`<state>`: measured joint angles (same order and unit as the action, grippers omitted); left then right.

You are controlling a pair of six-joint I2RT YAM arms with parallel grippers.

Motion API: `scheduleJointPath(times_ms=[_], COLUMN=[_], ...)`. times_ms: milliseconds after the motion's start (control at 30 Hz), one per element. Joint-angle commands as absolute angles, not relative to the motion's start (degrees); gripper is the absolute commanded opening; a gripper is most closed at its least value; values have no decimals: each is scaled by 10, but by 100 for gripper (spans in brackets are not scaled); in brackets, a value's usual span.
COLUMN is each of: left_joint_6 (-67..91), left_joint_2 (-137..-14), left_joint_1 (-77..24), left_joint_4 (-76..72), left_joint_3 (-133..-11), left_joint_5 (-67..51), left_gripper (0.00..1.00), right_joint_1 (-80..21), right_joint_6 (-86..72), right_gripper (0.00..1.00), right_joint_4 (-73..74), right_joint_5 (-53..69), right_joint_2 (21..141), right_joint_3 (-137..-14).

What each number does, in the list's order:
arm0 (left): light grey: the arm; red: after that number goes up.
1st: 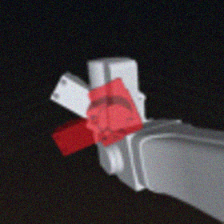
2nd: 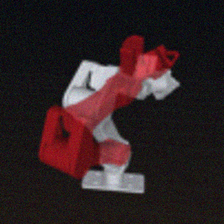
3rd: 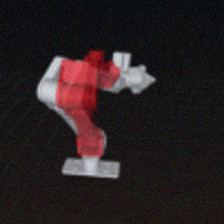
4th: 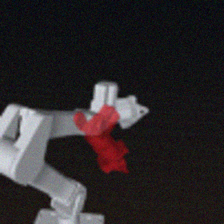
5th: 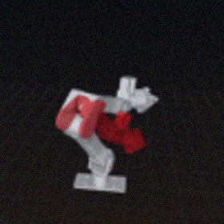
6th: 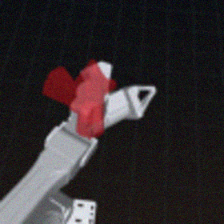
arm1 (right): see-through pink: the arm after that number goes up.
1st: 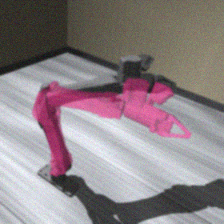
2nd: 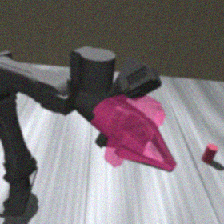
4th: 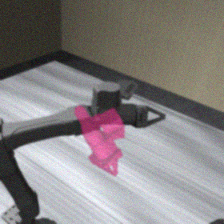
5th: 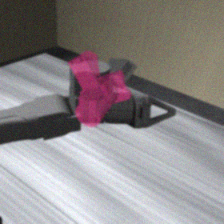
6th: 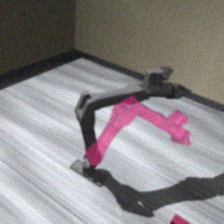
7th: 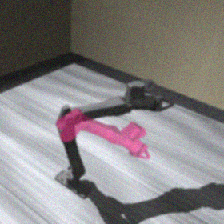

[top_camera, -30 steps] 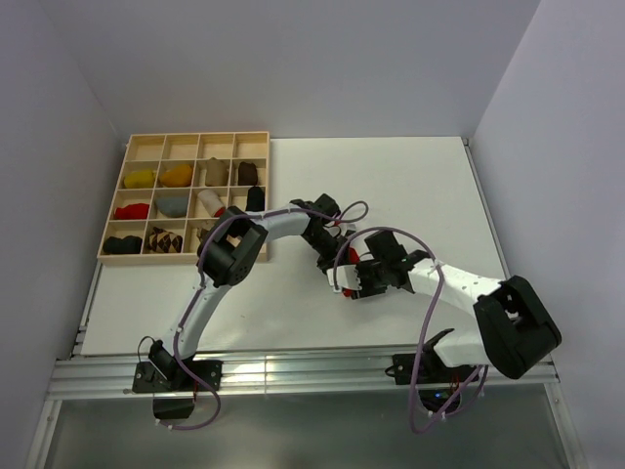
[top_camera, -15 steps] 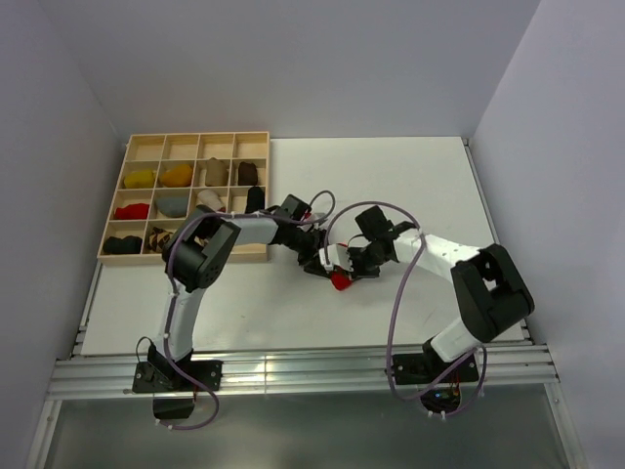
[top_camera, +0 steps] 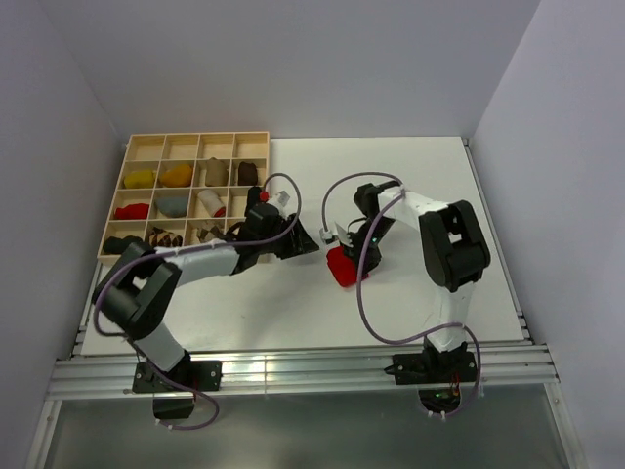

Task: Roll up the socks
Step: Roll the sock at the center of the board.

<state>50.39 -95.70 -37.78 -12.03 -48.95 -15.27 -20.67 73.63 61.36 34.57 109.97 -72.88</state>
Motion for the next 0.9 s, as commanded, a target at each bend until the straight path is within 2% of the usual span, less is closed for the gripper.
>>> scheduleJointPath(times_ms=[0,167,333,467,867], left_joint_6=[428,252,110,47,-58], left_joint_2=[-881,-872,-920,-957,-1053], left_joint_1=[-423,-564,-653,-707,-727], left_joint_4=[-200,-181,-211,-225,-212], left_joint_3=[-453,-468,-485,-505,-569], left_joint_5=[38,242,317,330,267], left_gripper=[51,61,69,72,75], right_joint_1=[-201,-201,-201,-202,-201], right_joint_6=[748,731,708,693,669], right_gripper=[13,13,14,14,14], right_joint_4=[727,797,822,824,825], right_joint_5=[342,343,338,333,323], right_joint_2=[1165,1228,1275,1294,1306], right_joint_3=[-792,-861,-903,-917,-929])
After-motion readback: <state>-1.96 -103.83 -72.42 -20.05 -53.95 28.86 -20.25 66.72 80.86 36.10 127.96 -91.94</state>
